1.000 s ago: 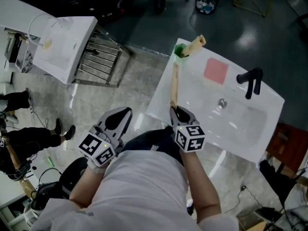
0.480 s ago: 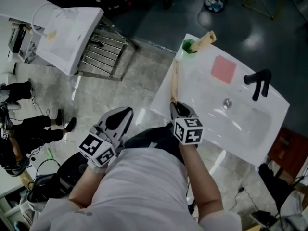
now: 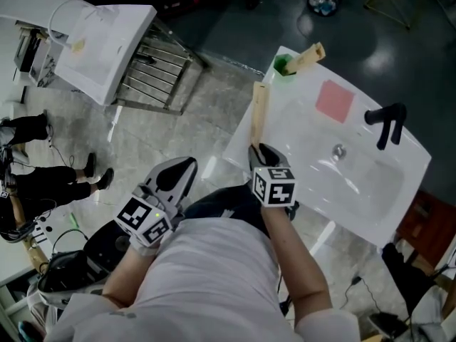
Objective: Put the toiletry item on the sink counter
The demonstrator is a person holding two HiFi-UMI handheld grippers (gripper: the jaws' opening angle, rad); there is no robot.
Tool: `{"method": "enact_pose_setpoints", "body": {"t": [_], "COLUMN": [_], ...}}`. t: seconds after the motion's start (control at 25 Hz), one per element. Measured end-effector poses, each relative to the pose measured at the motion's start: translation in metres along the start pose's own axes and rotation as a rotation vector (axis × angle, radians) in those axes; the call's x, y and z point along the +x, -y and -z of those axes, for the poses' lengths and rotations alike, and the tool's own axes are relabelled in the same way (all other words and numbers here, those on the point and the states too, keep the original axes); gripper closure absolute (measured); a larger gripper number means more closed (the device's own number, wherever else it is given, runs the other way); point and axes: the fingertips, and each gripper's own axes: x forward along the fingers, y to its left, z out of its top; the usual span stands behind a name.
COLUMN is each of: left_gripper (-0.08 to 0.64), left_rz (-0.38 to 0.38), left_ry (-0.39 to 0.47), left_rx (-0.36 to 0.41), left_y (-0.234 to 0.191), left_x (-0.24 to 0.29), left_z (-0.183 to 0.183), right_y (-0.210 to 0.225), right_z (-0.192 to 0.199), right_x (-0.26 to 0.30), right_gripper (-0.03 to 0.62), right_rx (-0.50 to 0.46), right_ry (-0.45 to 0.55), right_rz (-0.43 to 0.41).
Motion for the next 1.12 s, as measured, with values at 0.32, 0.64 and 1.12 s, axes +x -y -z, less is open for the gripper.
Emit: {"method": "enact_pose_setpoints", "body": {"t": [0.32, 0.64, 1.12], "left_gripper": [0.541, 0.541, 0.541], "left_rz": [-0.013, -0.025, -0.017], "left_ry": [-0.002, 0.013, 0.047], "left_rx": [-0.003, 0.004, 0.015], "left_y": [-0.005, -0.010, 0.001], "left_x": [-0.004, -0.009, -0.007], "left_z": [0.003, 0.000, -0.015], "right_y": [-0.007, -0.011, -0.009], "right_z": [-0.001, -0.001, -0.025], "right_x": [0.010, 0.014, -0.006], "right_gripper": [0.402, 0.362, 0.360], "right_rx": [-0.010, -0.009, -0.037], "right_ry": [-0.022, -0.027, 0.021], "right_rz": [-0.004, -0.015, -0.013]}}
